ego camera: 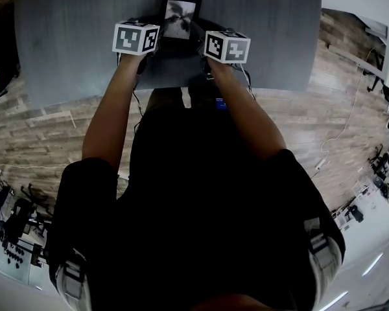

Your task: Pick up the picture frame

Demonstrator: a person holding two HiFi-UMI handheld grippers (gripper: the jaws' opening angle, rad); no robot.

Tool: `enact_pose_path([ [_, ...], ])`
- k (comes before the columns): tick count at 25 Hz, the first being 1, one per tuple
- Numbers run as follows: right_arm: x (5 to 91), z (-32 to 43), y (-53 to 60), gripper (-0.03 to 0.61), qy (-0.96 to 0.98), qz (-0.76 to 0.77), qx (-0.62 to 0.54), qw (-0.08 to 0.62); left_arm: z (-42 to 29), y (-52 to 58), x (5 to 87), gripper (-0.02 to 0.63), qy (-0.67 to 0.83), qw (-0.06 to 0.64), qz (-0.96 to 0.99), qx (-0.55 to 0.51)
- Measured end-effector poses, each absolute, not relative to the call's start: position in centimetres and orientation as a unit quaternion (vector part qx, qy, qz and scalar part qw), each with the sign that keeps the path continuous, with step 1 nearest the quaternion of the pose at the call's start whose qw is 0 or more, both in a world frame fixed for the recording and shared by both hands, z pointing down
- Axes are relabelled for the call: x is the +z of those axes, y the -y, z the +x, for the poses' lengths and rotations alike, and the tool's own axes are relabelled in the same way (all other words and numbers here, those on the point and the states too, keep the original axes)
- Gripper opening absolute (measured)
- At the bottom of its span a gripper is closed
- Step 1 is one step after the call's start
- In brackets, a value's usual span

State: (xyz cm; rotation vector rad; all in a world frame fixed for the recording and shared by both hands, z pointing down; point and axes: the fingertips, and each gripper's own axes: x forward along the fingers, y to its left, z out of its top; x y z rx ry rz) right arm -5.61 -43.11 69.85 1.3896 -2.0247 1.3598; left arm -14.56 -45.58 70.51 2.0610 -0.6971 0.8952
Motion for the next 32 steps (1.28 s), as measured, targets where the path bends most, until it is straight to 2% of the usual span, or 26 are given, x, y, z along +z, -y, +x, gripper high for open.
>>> enact_pose_path([
  [11, 67.4, -6.0, 43.5, 0.087, 0.722, 0.501, 0.446, 0.169, -15.2, 46.1, 67.5, 0.081, 0.304, 0.369, 0.82, 0.314],
  [32, 45.0, -6.8, 39.6, 0.086, 0.809, 0.536, 0.237, 0.046, -16.1, 41.7, 45.2, 0.083, 0.334, 0.217, 0.904, 0.154],
])
